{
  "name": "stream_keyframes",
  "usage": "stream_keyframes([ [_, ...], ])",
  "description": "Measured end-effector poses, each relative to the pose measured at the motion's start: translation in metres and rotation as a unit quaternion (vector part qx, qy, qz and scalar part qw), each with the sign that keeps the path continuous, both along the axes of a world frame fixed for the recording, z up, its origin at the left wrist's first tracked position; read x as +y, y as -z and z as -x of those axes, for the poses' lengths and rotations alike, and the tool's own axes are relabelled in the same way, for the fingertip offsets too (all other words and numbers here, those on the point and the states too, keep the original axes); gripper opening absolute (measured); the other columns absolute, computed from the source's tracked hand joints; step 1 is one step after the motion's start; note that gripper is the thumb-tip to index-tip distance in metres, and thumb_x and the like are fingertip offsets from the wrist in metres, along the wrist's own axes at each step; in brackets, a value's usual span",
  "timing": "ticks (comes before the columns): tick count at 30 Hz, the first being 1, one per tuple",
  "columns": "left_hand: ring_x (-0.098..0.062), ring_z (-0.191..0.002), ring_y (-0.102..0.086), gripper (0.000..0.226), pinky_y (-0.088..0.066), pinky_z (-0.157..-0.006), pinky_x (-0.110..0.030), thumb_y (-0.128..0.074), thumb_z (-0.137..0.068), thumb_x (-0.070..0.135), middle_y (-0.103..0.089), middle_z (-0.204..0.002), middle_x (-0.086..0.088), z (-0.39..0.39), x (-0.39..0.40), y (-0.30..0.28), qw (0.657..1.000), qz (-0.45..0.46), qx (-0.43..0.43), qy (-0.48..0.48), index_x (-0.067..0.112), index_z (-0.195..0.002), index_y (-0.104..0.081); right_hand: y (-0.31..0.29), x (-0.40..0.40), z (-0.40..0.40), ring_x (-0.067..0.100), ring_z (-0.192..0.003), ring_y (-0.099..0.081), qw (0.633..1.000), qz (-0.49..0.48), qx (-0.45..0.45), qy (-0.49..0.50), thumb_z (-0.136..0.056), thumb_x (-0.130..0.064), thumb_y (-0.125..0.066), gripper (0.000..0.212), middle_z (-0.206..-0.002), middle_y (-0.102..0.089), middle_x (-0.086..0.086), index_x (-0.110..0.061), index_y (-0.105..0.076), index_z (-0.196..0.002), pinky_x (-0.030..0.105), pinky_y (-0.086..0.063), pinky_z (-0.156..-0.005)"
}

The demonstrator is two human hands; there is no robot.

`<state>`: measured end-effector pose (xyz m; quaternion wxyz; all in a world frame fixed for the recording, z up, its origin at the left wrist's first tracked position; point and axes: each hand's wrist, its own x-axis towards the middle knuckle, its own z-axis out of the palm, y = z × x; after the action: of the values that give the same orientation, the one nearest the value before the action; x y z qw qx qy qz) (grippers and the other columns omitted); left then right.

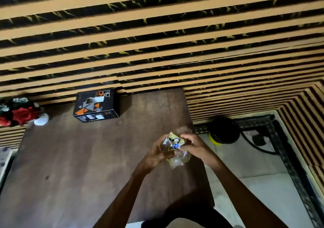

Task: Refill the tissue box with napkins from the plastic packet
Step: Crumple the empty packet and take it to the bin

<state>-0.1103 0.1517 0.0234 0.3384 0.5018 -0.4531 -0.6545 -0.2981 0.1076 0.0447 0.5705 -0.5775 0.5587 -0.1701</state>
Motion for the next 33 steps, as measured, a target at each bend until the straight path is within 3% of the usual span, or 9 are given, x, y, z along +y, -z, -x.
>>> stream_keyframes([
  [3,-0.02,-0.097,-0.068,0.053,-0.059,-0.079,-0.03,-0.069,-0.075,-0.017,-0.064,-0.118,-0.025,0.03,-0.008,0.006,0.998,-0.006,0.011,-0.062,0.001,-0.123,-0.055,0.0,0.011,0.026,0.014,-0.11,-0.054,0.984,0.124,0.064,0.108,-0.065,-0.029,-0.083,0.069,-0.122,-0.051,-0.003,-0.023,-0.053,-0.127,0.016,-0.046,-0.089],
  [6,-0.03,-0.098,-0.067,0.056,-0.06,-0.082,-0.038,-0.07,-0.074,-0.017,-0.062,-0.121,-0.032,0.063,-0.021,0.006,0.998,-0.013,0.02,-0.054,-0.004,-0.126,-0.054,-0.007,0.016,0.071,0.007,-0.133,-0.033,0.995,0.02,-0.037,0.087,-0.073,-0.029,-0.082,0.093,-0.146,-0.027,-0.012,-0.034,-0.026,-0.147,0.031,-0.034,-0.11],
  [8,-0.036,-0.104,-0.066,0.054,-0.057,-0.088,-0.044,-0.071,-0.076,-0.013,-0.062,-0.123,-0.029,0.091,-0.028,0.003,0.999,-0.011,0.035,-0.023,-0.003,-0.127,-0.055,-0.007,0.021,0.111,0.013,-0.132,-0.047,0.979,-0.098,-0.158,0.084,-0.072,-0.022,-0.083,0.094,-0.15,-0.036,-0.008,-0.04,-0.026,-0.145,0.041,-0.048,-0.103],
  [14,-0.03,-0.101,-0.064,0.051,-0.06,-0.073,-0.028,-0.072,-0.079,-0.007,-0.062,-0.119,-0.02,0.18,-0.063,0.017,0.999,-0.047,0.002,-0.02,-0.005,-0.125,-0.05,0.02,0.001,0.191,0.033,-0.116,-0.062,0.973,-0.111,-0.121,0.16,-0.057,-0.015,-0.089,0.087,-0.134,-0.057,0.017,-0.013,-0.05,-0.135,0.056,-0.057,-0.083],
  [18,-0.004,-0.08,-0.069,0.031,-0.056,-0.064,-0.014,-0.073,-0.082,0.014,-0.067,-0.097,0.003,0.257,-0.105,0.029,0.995,-0.09,-0.003,-0.04,0.014,-0.111,-0.061,0.042,-0.039,0.249,0.017,-0.112,-0.063,0.983,-0.082,-0.04,0.157,-0.058,-0.027,-0.091,0.087,-0.129,-0.062,-0.001,-0.017,-0.052,-0.135,0.028,-0.056,-0.092],
  [21,0.001,-0.081,-0.066,0.035,-0.055,-0.066,-0.014,-0.073,-0.083,0.017,-0.062,-0.105,0.006,0.318,-0.145,0.062,0.994,-0.079,-0.023,-0.071,0.027,-0.113,-0.059,0.078,-0.083,0.292,0.01,-0.096,-0.062,0.982,-0.041,0.063,0.172,-0.061,-0.017,-0.089,0.065,-0.107,-0.067,-0.003,-0.013,-0.063,-0.12,0.0,-0.044,-0.07],
  [26,-0.013,-0.119,-0.05,0.054,-0.041,-0.092,-0.026,-0.068,-0.084,0.038,-0.048,-0.123,0.005,0.381,-0.21,0.147,0.967,-0.165,-0.122,-0.152,0.02,-0.13,-0.047,0.184,-0.156,0.359,0.021,-0.082,-0.065,0.955,0.011,0.13,0.267,-0.07,-0.003,-0.08,0.023,-0.09,-0.074,0.014,0.0,-0.073,-0.091,0.0,-0.041,-0.06],
  [29,-0.006,-0.082,-0.063,0.046,-0.047,-0.071,-0.023,-0.068,-0.067,0.049,-0.065,-0.097,-0.004,0.407,-0.241,0.227,0.968,-0.134,-0.119,-0.174,0.018,-0.101,-0.061,0.266,-0.203,0.384,0.019,-0.068,-0.061,0.95,0.024,0.163,0.267,-0.071,0.006,-0.071,0.008,-0.075,-0.07,0.011,0.0,-0.072,-0.076,0.017,-0.039,-0.056],
  [33,0.003,-0.055,-0.057,0.02,-0.043,-0.052,-0.011,-0.068,-0.082,0.017,-0.067,-0.085,-0.013,0.433,-0.274,0.349,0.966,-0.156,-0.145,-0.146,0.004,-0.098,-0.067,0.41,-0.255,0.402,0.014,-0.066,-0.065,0.956,0.029,0.196,0.216,-0.07,0.003,-0.06,0.013,-0.07,-0.07,0.013,-0.007,-0.068,-0.067,0.017,-0.037,-0.061],
])
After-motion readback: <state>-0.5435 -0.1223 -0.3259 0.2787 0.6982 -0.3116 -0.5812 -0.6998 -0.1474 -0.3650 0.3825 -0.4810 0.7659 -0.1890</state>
